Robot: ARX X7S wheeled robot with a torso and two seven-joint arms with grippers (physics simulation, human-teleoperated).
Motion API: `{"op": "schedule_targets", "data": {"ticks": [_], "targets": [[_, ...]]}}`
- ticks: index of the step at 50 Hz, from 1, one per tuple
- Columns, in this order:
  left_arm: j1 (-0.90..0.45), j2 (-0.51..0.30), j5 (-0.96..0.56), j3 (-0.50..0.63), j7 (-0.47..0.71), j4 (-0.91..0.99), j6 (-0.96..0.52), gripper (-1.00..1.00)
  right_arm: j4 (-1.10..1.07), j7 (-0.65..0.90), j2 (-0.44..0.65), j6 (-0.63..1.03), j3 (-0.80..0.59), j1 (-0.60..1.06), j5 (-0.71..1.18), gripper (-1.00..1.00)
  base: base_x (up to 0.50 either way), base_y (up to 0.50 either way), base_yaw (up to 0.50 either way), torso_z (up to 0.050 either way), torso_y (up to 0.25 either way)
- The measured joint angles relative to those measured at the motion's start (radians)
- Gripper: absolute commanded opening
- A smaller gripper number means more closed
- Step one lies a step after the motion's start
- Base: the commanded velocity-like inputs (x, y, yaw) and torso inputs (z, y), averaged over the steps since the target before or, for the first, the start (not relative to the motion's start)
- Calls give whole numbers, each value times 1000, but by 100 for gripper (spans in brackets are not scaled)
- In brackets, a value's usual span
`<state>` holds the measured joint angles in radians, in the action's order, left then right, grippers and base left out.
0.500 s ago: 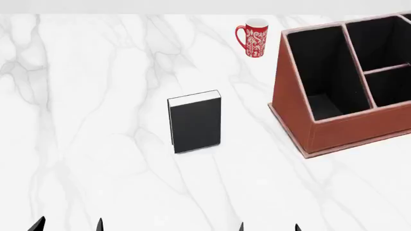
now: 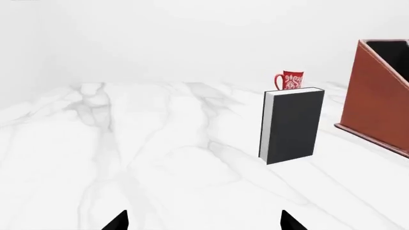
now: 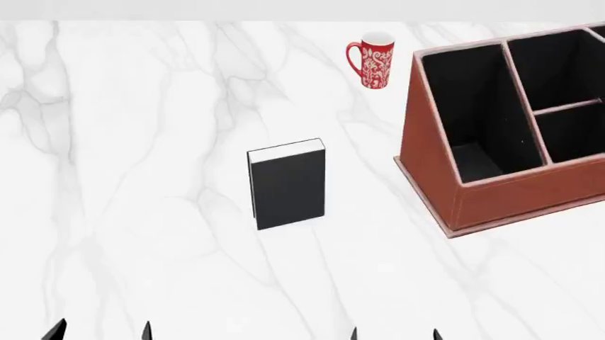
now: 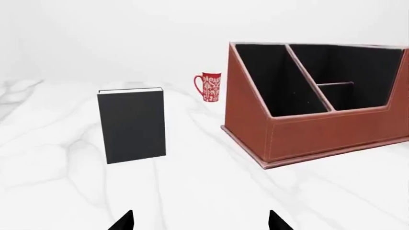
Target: Pick up the book and place it in the right compartment of the caddy.
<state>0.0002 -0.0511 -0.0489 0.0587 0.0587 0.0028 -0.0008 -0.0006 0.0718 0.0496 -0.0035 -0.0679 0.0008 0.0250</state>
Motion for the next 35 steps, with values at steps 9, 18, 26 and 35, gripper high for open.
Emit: {"op": "schedule_targets", "data": {"ticks": [9,18,26,35], "targets": [[9,-17,-11,4,29,14,-2,100,-7,19,15,15,-15,7,13,100,0,0,0,0,0],[64,-40,-32,-65,104,86,-10,100,-16,35,27,34,-26,14,26,100,0,0,0,0,0],[183,-56,-71,-208,204,205,-3,100,-23,49,37,45,-36,17,34,100,0,0,0,0,0],[341,-57,-137,-367,280,325,36,100,-43,67,47,68,-43,20,47,100,0,-56,0,0,0]]}}
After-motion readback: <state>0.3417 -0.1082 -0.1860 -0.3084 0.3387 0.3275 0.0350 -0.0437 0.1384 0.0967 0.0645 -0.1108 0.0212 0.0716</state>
